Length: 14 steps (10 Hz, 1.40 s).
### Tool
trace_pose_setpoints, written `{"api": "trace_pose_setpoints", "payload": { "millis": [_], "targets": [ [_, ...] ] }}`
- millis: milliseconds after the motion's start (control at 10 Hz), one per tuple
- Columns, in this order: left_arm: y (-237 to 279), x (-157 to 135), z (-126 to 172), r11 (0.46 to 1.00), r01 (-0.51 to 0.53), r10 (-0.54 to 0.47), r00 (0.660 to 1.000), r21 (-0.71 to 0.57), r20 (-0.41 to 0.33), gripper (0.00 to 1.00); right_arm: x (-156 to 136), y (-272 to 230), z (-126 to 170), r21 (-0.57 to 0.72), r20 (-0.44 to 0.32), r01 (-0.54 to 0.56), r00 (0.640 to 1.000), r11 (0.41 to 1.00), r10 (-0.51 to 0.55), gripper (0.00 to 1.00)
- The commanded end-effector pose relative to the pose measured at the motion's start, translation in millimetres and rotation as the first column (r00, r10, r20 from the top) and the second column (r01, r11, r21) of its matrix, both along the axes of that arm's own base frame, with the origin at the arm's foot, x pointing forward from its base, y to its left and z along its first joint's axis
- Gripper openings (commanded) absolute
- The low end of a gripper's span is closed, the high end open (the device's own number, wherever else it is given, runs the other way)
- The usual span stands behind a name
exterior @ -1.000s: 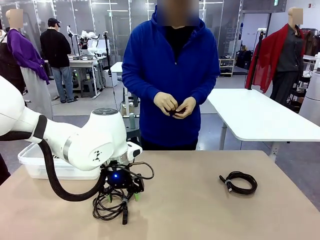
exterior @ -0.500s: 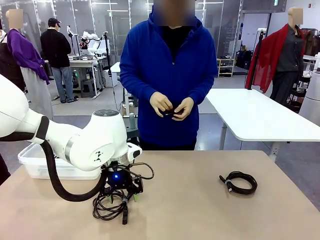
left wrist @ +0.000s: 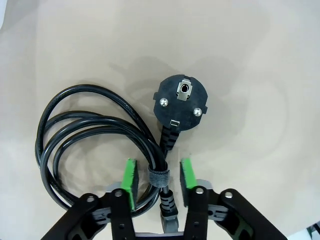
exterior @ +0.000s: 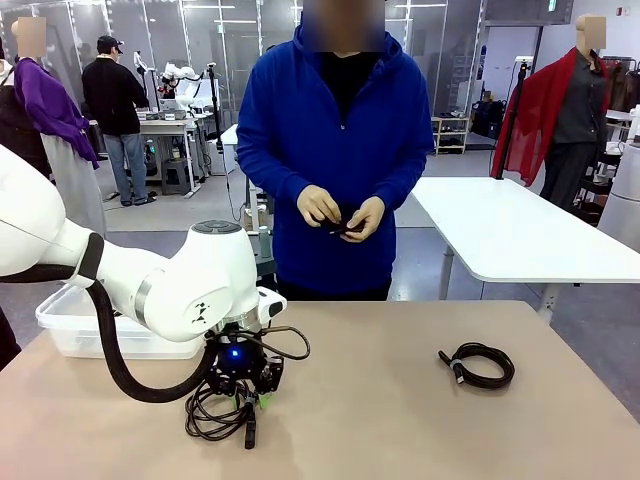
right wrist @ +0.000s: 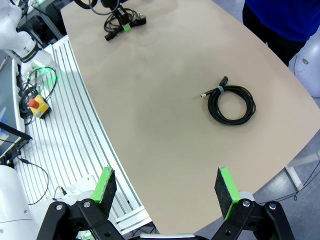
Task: Organize and store the cables.
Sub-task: Place the Power Cable into the Organizing box.
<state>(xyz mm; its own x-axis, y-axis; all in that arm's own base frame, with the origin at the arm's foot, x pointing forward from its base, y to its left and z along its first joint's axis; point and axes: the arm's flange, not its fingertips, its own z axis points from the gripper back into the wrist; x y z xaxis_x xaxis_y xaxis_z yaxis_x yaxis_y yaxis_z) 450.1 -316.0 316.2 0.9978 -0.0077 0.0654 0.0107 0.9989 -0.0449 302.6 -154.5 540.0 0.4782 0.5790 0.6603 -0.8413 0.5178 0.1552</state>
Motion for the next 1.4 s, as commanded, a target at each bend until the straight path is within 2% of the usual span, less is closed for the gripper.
{"api": "trace_pose_setpoints", "payload": {
  "millis": [0,100,300,500,700,1000,1300],
  "targets": [
    [-8,5,2,0.998,-0.007,0.008,1.000,0.062,-0.008,0.03,1,-1,0,0.011,0.011,-0.013,1.000,1.000,0.013,1.00],
    [-8,6,1,0.998,0.000,0.002,1.000,0.066,-0.016,0.00,1,-1,0,0.011,0.011,-0.013,1.000,1.000,0.013,1.00],
    [-7,3,4,0.997,-0.001,0.001,1.000,0.073,-0.007,0.00,1,-1,0,0.011,0.011,-0.013,1.000,1.000,0.013,1.00],
    [-2,4,11,0.997,0.040,-0.041,0.999,0.070,0.013,0.00,1,-1,0,0.011,0.011,-0.013,1.000,1.000,0.013,1.00],
    [3,-2,38,0.995,0.086,-0.087,0.996,0.050,0.013,0.00,1,-1,0,0.011,0.011,-0.013,1.000,1.000,0.013,1.00],
    [10,-18,98,0.983,0.130,-0.136,0.990,0.128,0.035,0.00,1,-1,0,0.011,0.011,-0.013,1.000,1.000,0.013,1.00],
    [10,-29,117,0.978,0.132,-0.143,0.988,0.164,0.059,0.00,1,-1,0,0.011,0.011,-0.013,1.000,1.000,0.013,1.00]
  ]
}}
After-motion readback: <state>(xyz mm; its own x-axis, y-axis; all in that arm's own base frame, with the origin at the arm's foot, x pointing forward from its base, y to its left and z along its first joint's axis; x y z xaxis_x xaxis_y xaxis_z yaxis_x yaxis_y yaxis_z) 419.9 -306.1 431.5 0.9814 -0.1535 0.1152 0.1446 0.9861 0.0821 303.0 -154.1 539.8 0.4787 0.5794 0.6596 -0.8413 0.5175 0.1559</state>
